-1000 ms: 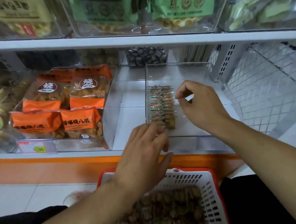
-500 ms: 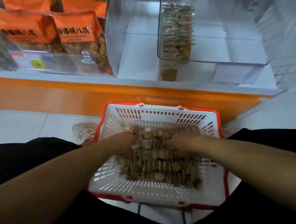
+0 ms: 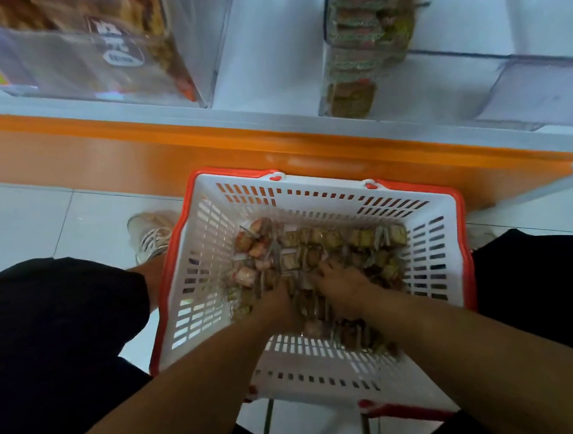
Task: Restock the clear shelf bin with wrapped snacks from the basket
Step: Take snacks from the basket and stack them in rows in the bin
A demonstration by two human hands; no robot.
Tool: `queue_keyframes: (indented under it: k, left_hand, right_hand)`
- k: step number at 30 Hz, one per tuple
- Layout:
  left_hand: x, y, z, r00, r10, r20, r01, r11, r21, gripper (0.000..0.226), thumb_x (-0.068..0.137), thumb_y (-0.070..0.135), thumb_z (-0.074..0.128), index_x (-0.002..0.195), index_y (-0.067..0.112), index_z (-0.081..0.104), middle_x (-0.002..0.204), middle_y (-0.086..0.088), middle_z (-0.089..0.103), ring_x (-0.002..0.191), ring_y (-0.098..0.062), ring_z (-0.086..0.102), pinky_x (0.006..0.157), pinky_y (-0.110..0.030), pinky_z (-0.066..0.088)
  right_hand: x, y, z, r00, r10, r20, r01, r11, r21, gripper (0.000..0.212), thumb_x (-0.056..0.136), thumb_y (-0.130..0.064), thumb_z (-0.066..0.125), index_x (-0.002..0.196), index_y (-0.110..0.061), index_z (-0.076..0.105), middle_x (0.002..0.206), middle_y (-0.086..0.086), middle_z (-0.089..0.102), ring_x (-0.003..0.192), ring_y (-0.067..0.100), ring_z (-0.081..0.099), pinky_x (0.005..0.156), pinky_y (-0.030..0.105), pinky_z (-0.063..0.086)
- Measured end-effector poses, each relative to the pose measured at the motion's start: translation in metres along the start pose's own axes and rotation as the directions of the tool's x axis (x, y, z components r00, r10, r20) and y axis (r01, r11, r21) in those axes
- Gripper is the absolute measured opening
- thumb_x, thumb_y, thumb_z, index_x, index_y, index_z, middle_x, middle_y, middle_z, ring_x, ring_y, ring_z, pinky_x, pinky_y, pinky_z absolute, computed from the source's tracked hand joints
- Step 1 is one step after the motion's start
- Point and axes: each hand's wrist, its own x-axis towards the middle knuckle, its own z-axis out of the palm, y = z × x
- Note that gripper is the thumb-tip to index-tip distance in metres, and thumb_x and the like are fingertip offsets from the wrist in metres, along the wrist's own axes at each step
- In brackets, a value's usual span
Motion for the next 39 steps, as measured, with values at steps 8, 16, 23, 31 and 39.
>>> queue_keyframes:
  k: [8,16,23,31,39]
  left_hand:
    - [0.021,0.005,0.016,0.987,0.14,0.085,-0.124,0.977,-0.172,0.085,0.081,0.034,0.085,0.152,0.025,0.038,0.146,-0.002,0.054,0.129,-0.024,0.055,0.098,-0.026,0.043]
    - [0.03,0.015,0.025,0.996,0.084,0.042,-0.086,0.995,0.053,0.059,0.095,0.028,0.069,0.145,0.012,0.044,0.134,-0.012,0.062,0.116,-0.031,0.062,0.096,-0.038,0.051]
    - [0.022,0.01,-0.012,1.0,-0.009,0.016,0.016,0.862,-0.507,0.026,0.1,0.0,0.057,0.124,-0.002,0.065,0.117,-0.022,0.068,0.103,-0.031,0.065,0.098,-0.044,0.054]
    - [-0.003,0.037,-0.087,0.965,-0.241,0.107,0.221,0.518,-0.826,0.026,0.097,0.02,0.053,0.1,0.002,0.07,0.094,-0.018,0.068,0.086,-0.035,0.068,0.076,-0.042,0.057]
    - [-0.051,0.093,-0.133,0.986,-0.168,-0.018,0.066,0.483,-0.873,0.035,0.101,0.032,0.045,0.102,0.011,0.074,0.094,-0.018,0.076,0.074,-0.031,0.072,0.068,-0.042,0.061]
  right_hand:
    - [0.004,0.011,0.009,0.999,-0.036,0.025,0.036,0.999,0.004,0.085,0.089,-0.025,0.068,0.157,-0.019,0.017,0.157,0.013,0.03,0.137,0.039,0.038,0.1,0.05,0.046]
    - [0.003,0.013,0.011,0.998,-0.06,-0.001,0.06,0.998,-0.013,0.055,0.097,-0.014,0.054,0.15,-0.02,0.039,0.15,0.014,0.041,0.134,0.039,0.04,0.095,0.048,0.047]
    - [-0.001,0.038,-0.005,0.996,-0.078,-0.036,0.085,0.943,0.321,0.048,0.093,-0.013,0.064,0.139,-0.023,0.055,0.138,0.008,0.055,0.124,0.03,0.054,0.101,0.04,0.049]
    - [-0.024,0.047,-0.073,0.997,0.047,-0.062,0.012,0.689,0.725,0.039,0.084,-0.035,0.079,0.12,-0.035,0.062,0.119,-0.008,0.063,0.109,0.017,0.06,0.092,0.035,0.05]
    - [-0.09,0.021,-0.167,0.991,0.03,-0.13,0.074,0.683,0.727,0.034,0.085,-0.028,0.076,0.115,-0.016,0.063,0.114,0.007,0.07,0.107,0.027,0.066,0.093,0.041,0.055]
